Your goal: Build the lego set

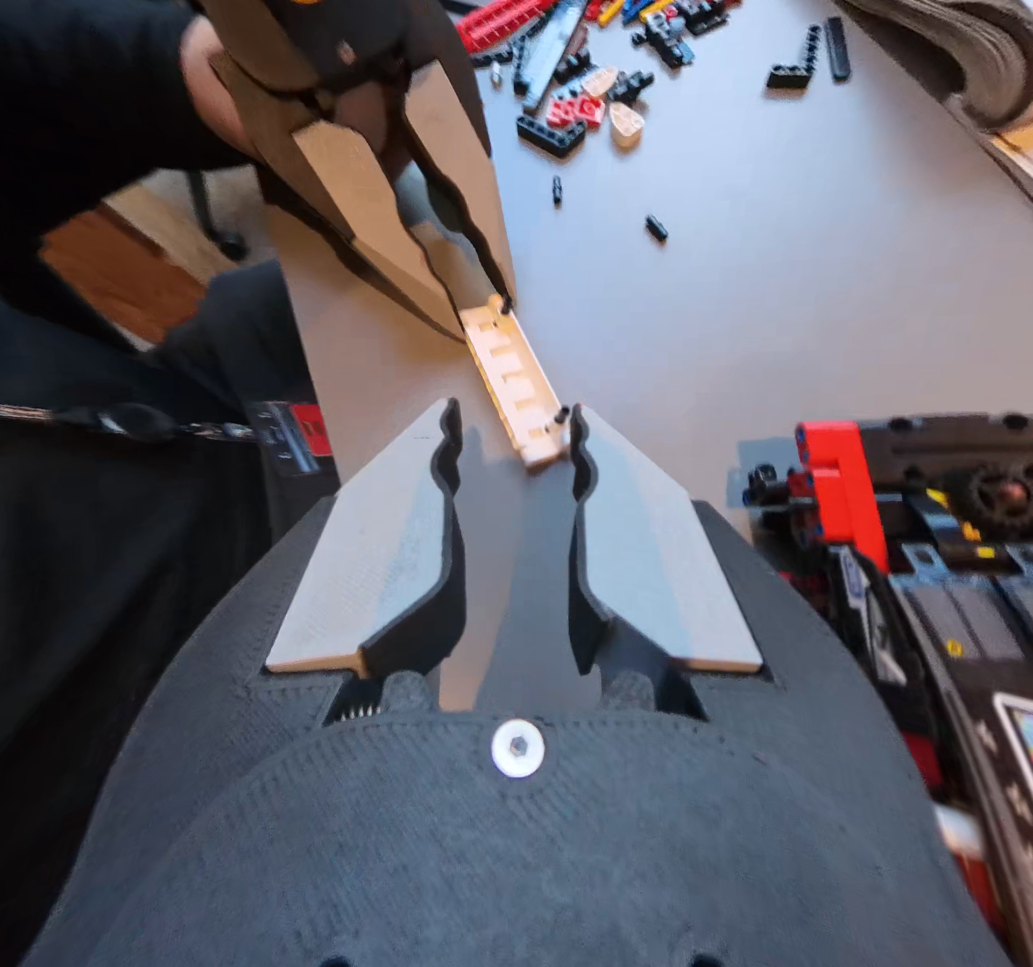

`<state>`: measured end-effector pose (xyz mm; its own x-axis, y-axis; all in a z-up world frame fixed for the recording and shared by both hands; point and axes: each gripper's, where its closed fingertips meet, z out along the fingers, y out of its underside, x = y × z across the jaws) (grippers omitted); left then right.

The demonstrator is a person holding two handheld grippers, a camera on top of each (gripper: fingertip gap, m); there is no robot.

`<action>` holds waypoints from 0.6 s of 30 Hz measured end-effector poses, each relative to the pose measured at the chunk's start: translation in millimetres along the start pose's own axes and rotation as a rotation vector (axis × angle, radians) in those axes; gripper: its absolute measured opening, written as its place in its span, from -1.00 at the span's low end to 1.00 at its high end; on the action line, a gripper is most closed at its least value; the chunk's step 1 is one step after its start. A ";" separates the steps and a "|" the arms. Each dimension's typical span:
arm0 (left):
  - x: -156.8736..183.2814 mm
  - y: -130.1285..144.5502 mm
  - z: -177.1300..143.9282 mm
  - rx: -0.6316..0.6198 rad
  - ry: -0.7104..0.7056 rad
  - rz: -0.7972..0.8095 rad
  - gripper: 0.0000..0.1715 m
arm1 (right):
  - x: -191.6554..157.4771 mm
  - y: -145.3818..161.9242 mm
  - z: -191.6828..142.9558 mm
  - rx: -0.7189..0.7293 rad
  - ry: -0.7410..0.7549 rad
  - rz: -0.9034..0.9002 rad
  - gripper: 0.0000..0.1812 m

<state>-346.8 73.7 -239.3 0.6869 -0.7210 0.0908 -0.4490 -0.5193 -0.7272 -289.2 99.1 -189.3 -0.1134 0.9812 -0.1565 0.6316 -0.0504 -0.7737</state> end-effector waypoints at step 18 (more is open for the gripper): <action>12.0 31.1 -34.2 0.049 -0.225 -0.244 -0.52 | 22.9 21.9 52.7 -0.106 0.212 -0.128 -0.58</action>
<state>-372.0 33.2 -237.6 0.8825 -0.4554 0.1177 -0.2311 -0.6378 -0.7347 -318.4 110.6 -242.1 -0.0411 0.9960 0.0788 0.7003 0.0850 -0.7087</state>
